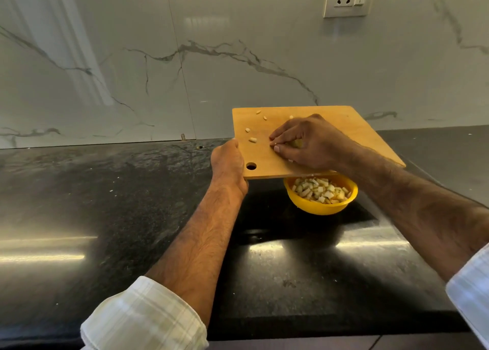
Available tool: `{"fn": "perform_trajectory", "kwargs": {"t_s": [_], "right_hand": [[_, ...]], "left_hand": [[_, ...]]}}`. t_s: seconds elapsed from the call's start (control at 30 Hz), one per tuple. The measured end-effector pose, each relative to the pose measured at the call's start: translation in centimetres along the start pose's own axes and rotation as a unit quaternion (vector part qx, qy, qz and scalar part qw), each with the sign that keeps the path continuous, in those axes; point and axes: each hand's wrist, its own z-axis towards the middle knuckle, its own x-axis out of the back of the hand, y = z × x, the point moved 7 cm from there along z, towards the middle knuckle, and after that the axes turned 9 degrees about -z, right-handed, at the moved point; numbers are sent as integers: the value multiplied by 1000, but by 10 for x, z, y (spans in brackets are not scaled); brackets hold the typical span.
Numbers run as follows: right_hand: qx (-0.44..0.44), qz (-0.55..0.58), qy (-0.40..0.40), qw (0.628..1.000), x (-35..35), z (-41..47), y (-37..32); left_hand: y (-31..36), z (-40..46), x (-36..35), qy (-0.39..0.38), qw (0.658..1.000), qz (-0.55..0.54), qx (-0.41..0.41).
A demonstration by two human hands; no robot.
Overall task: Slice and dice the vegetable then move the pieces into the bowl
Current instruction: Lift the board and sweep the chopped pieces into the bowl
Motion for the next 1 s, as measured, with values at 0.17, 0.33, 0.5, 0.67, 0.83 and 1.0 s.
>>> {"fn": "perform_trajectory", "kwargs": {"t_s": [0.17, 0.33, 0.5, 0.67, 0.83, 1.0], "right_hand": [[-19, 34, 5, 999, 3, -25, 6], [-26, 57, 29, 998, 5, -47, 5], [-32, 49, 37, 998, 4, -67, 8], [-28, 47, 35, 998, 6, -84, 8], [-40, 77, 37, 996, 13, -92, 12], [-47, 113, 96, 988, 24, -76, 8]], "left_hand": [[-2, 1, 0, 7, 1000, 0, -13], [-1, 2, 2, 7, 1000, -4, -22], [0, 2, 3, 20, 999, -2, -36], [1, -1, 4, 31, 999, -4, -38], [5, -1, 6, 38, 998, -1, -46], [5, -3, 4, 28, 998, 5, -47]]}}
